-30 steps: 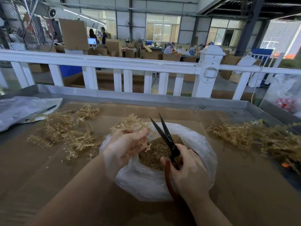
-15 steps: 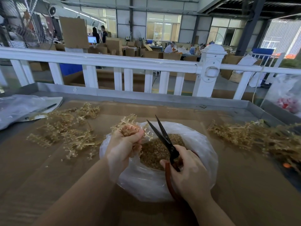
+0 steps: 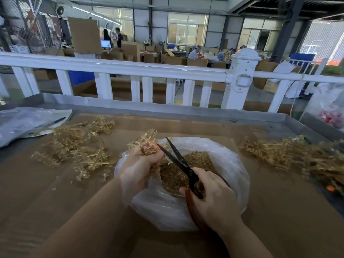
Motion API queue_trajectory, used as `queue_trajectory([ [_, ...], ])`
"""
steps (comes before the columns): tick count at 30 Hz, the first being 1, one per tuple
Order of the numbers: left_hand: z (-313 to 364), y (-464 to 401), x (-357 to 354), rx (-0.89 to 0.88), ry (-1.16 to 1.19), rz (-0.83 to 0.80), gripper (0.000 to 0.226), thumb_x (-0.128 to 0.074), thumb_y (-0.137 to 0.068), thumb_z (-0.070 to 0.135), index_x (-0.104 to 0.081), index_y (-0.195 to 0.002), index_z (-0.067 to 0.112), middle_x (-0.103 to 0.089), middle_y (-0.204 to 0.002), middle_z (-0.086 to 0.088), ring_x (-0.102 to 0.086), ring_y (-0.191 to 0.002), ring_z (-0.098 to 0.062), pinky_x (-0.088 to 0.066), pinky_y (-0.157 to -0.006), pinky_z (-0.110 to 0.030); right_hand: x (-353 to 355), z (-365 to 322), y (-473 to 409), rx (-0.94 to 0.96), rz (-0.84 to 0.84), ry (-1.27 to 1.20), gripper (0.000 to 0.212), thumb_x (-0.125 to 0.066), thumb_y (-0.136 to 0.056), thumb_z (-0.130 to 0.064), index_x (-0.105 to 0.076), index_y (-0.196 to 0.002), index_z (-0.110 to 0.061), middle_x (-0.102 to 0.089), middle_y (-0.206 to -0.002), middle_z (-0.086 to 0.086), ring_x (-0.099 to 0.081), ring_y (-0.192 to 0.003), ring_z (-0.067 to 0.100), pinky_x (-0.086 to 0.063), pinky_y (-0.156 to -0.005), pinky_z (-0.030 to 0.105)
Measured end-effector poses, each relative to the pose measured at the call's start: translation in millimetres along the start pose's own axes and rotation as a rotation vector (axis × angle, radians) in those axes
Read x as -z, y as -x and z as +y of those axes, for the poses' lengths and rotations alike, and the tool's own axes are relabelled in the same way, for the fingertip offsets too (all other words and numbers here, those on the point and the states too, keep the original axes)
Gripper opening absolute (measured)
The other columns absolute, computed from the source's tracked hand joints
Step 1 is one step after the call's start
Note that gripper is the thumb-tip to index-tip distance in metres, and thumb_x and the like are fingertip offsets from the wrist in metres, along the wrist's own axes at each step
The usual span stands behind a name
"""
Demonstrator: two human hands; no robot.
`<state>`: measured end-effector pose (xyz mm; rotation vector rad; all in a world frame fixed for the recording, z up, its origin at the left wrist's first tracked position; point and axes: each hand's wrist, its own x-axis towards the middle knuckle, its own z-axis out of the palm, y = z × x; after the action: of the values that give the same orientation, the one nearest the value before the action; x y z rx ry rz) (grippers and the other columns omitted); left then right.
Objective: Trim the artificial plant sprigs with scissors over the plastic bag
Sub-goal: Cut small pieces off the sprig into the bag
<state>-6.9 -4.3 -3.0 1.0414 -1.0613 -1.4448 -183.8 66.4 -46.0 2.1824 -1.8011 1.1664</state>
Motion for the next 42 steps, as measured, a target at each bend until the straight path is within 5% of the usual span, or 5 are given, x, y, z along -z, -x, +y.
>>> queue_trajectory([
  [19, -7, -9, -1, 0.072, 0.079, 0.109, 0.031, -0.056, -0.087, -0.006, -0.061, -0.062, 0.011, -0.053, -0.048, -0.003, -0.051, -0.046, -0.014, -0.046, -0.047, -0.024, 3, -4, -1, 0.011, -0.039, 0.027, 0.050, -0.053, -0.080, -0.059, -0.062, -0.115, -0.025, -0.066, -0.094, -0.012, -0.062, -0.086, 0.008, -0.043, -0.071, 0.015],
  [32, -11, -8, -3, 0.138, 0.081, 0.091, 0.014, -0.061, -0.085, -0.005, -0.061, -0.077, 0.007, -0.057, -0.056, -0.005, -0.053, -0.049, -0.013, -0.049, -0.048, -0.022, 11, -3, -5, 0.009, -0.148, 0.001, 0.051, -0.049, -0.078, -0.066, -0.060, -0.113, -0.030, -0.062, -0.094, -0.016, -0.058, -0.084, 0.005, -0.047, -0.071, 0.019],
  [37, -14, -7, -6, 0.139, 0.094, 0.089, 0.012, -0.064, -0.084, -0.001, -0.064, -0.097, 0.000, -0.060, -0.090, -0.022, -0.058, -0.084, -0.032, -0.050, -0.088, -0.048, 17, 1, -8, 0.021, -0.206, 0.000, 0.049, -0.050, -0.079, -0.065, -0.058, -0.114, -0.032, -0.061, -0.095, -0.017, -0.057, -0.087, 0.004, -0.048, -0.074, 0.021],
  [42, -19, -7, -8, 0.137, 0.117, 0.086, 0.009, -0.066, -0.084, 0.002, -0.066, -0.094, 0.003, -0.067, -0.073, -0.012, -0.066, -0.064, -0.020, -0.057, -0.055, -0.029, 24, 4, -10, 0.038, -0.272, 0.020, 0.041, -0.053, -0.083, -0.062, -0.054, -0.114, -0.035, -0.059, -0.094, -0.017, -0.053, -0.086, 0.001, -0.044, -0.075, 0.015],
])
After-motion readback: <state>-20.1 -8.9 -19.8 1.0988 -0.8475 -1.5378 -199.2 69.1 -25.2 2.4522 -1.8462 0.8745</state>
